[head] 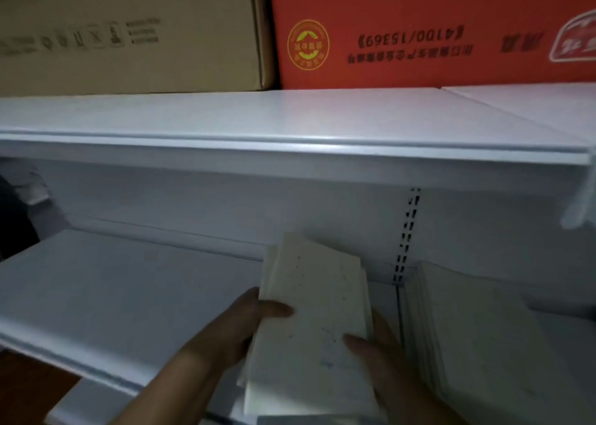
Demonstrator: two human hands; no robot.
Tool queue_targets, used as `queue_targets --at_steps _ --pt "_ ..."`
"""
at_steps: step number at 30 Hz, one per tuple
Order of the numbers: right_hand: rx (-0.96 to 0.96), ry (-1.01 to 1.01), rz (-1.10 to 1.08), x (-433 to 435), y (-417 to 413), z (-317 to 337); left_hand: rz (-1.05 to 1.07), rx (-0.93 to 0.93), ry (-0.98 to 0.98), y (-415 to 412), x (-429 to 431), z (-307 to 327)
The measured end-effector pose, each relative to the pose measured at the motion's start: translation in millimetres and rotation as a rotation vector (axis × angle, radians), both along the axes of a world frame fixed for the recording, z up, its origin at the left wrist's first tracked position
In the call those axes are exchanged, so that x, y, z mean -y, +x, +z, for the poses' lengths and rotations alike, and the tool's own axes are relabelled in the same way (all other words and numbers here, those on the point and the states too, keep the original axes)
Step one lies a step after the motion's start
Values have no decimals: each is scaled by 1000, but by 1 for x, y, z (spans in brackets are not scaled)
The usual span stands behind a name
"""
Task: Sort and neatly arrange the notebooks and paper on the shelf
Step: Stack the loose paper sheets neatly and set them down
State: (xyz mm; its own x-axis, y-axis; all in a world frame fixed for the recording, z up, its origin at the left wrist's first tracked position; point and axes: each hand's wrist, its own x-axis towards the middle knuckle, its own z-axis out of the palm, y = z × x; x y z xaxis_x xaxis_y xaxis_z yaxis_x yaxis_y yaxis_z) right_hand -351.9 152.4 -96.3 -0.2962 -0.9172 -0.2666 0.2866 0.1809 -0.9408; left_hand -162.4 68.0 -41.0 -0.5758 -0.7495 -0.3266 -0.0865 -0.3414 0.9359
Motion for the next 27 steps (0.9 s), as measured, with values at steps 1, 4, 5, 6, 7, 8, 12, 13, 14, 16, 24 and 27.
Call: queue_targets --at_steps 1,4,5,6,7,8,12,13,14,16,24,27 --pt "10 -1 21 0 -5 1 41 -34 -42 -1 -8 0" --pt "-11 -34 43 5 -17 18 186 -141 -171 -1 -28 0" --pt "-23 -64 30 6 -17 29 216 -185 -215 0 -33 2" --pt "-42 -98 16 4 -17 37 226 -213 -260 1 -35 5" --pt "-91 -161 -8 0 -15 44 222 -222 -301 3 -35 8" --pt "-136 -222 -22 -3 -12 48 212 -220 -333 6 -34 10" --pt "-350 -391 -147 -10 3 59 111 -116 -493 15 -14 17" --pt "-385 -420 -204 -11 8 57 95 -96 -500 16 -9 15" --pt "-402 -467 -242 -11 13 54 77 -87 -495 18 -6 13" --pt "-441 -523 -313 -15 25 48 30 -73 -488 21 0 6" --pt "-339 -341 -250 -19 20 45 -83 -159 -407 21 16 -20" --pt "-261 -315 -299 -6 23 52 -92 -198 -394 11 26 -19"
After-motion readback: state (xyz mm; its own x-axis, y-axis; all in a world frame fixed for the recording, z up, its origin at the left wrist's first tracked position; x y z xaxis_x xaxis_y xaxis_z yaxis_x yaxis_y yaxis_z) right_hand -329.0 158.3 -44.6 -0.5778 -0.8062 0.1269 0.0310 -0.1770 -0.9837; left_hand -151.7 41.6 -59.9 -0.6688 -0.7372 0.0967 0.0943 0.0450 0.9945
